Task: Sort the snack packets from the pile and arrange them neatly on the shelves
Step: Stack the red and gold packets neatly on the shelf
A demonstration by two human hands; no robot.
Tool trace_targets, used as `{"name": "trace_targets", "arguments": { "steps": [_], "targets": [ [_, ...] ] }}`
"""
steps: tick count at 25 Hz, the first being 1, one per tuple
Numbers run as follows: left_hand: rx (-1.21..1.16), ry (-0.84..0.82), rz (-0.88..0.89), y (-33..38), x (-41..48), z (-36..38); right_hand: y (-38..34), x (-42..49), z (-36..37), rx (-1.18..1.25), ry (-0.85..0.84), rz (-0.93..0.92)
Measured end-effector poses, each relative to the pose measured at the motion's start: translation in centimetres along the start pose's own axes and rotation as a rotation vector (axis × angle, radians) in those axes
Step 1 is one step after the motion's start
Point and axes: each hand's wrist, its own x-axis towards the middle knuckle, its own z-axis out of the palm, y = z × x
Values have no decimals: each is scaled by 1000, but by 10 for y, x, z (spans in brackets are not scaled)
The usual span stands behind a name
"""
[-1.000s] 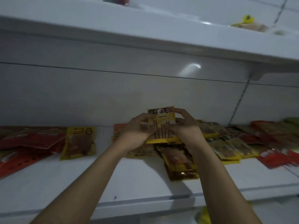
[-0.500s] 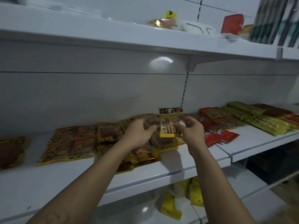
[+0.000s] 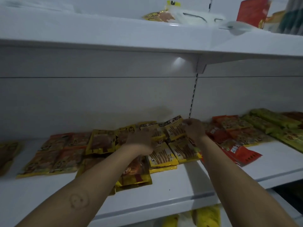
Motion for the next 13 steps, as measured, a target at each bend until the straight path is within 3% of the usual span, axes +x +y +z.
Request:
{"name": "trace_targets", "arguments": {
  "steps": [10, 13],
  "targets": [
    [28, -3, 15, -4, 29, 20, -1, 32, 33, -635, -149, -116],
    [12, 22, 37, -9, 20, 11, -14, 26, 29, -686, -132, -180]
  ]
}}
